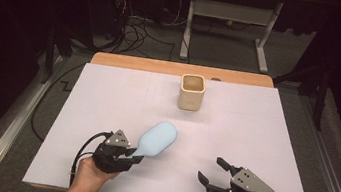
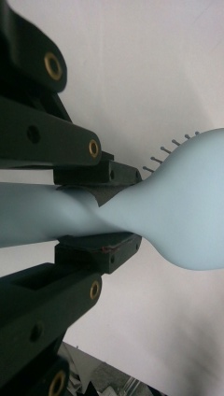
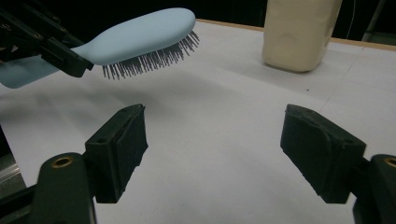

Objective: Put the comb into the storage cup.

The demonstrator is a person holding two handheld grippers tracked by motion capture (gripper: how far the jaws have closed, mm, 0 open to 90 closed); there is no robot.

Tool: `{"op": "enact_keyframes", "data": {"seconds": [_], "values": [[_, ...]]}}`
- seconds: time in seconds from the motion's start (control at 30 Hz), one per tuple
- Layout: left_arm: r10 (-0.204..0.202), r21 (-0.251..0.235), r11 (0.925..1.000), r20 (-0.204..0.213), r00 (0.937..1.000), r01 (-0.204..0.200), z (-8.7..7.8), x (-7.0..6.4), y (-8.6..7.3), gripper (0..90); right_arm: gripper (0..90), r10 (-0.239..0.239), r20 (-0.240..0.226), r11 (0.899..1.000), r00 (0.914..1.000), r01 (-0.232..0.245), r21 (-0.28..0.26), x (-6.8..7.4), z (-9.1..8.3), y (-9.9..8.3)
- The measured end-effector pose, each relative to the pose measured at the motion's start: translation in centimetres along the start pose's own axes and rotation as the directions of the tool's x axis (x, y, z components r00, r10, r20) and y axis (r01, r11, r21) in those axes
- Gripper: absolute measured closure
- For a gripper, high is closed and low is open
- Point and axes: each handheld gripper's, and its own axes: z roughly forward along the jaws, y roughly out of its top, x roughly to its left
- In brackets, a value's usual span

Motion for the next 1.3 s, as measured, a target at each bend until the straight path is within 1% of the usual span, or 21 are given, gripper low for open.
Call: {"op": "enact_keyframes", "data": {"seconds": [0.13, 0.3, 0.57, 0.7, 0.8, 0.9, 1.07, 1.23, 1.3], "values": [[0.005, -0.005, 1.0, 0.011, 0.9999, -0.005, 0.3, -0.3, 0.3, 69.3, 23.1, 0.012, -0.011, 1.0, 0.9999, -0.012, -0.003, 0.0, 0.3, 0.1], [0.019, 0.0, 0.9998, 0.021, 0.9996, -0.019, 0.8, -0.8, 0.6, 69.3, 22.8, 0.009, -0.025, 1.0, 0.9997, -0.009, 0.003, 0.2, 0.8, 0.2], [0.036, -0.003, 0.9993, 0.045, 0.9983, -0.036, 1.4, -1.5, 1.1, 69.3, 21.5, 0.025, -0.046, 1.0, 0.9986, -0.025, 0.011, 0.3, 1.7, 0.4], [0.048, -0.008, 0.9988, 0.055, 0.9973, -0.048, 1.6, -1.8, 1.4, 69.3, 20.3, 0.041, -0.056, 0.999, 0.9976, -0.04, 0.013, 0.3, 2.1, 0.6], [0.057, -0.016, 0.9983, 0.061, 0.9965, -0.056, 1.7, -2.1, 1.6, 69.3, 18.9, 0.063, -0.074, 0.998, 0.9952, -0.061, 0.026, 0.3, 2.5, 0.6], [0.067, -0.022, 0.9976, 0.073, 0.9951, -0.065, 2.0, -2.5, 1.9, 69.3, 18.4, 0.07, -0.086, 0.997, 0.9939, -0.066, 0.044, 0.5, 2.9, 0.6], [0.088, -0.022, 0.996, 0.089, 0.9922, -0.086, 2.3, -3.0, 2.3, 69.3, 18.1, 0.084, -0.095, 0.996, 0.9919, -0.081, 0.037, 0.5, 3.2, 0.8], [0.1, -0.025, 0.9948, 0.095, 0.9904, -0.098, 2.5, -3.3, 2.4, 69.3, 17.9, 0.105, -0.105, 0.994, 0.9889, -0.101, 0.05, 0.5, 3.6, 0.9], [0.105, -0.028, 0.9943, 0.097, 0.9897, -0.103, 2.5, -3.5, 2.5, 69.3, 17.3, 0.121, -0.111, 0.992, 0.9864, -0.116, 0.053, 0.5, 3.9, 1.0]]}}
